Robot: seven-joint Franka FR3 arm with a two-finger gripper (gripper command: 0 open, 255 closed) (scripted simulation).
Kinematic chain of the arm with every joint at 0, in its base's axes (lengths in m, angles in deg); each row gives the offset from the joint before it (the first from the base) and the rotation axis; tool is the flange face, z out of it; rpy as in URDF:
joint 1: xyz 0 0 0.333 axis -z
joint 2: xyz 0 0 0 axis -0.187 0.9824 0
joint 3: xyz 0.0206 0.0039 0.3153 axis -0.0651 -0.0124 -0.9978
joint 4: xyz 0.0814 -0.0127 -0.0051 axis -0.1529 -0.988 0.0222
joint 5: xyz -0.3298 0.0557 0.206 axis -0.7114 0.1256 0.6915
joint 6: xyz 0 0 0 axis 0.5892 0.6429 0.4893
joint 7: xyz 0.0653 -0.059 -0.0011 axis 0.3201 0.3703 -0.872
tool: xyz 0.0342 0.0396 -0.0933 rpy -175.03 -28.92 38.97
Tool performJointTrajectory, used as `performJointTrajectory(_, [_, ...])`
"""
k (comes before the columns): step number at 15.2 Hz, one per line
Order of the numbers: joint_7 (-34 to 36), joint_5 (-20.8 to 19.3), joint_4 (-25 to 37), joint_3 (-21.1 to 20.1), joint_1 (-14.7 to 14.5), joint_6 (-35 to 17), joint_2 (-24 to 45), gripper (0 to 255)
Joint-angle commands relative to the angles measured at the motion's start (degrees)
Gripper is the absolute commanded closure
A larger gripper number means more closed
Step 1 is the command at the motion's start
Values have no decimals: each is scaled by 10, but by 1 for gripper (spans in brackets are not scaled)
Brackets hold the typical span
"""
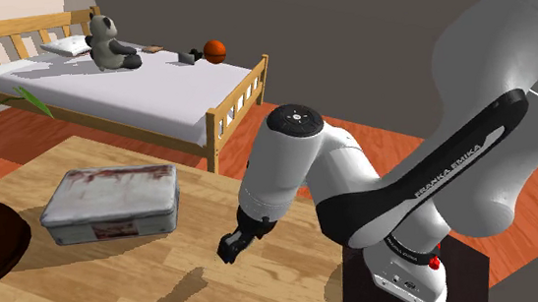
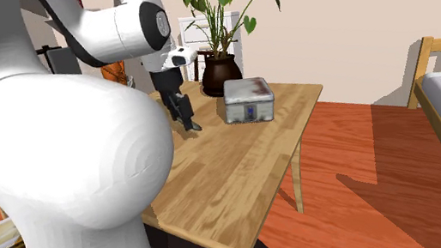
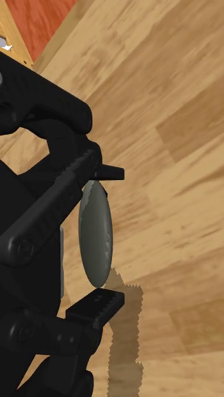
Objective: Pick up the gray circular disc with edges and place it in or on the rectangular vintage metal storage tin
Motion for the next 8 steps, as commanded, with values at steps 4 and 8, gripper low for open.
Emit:
performJointTrajectory(4, [-21,24,11,13,-14,51,-41,255])
performJointTrajectory(8, [-32,35,24,22,-20,89,-68,255])
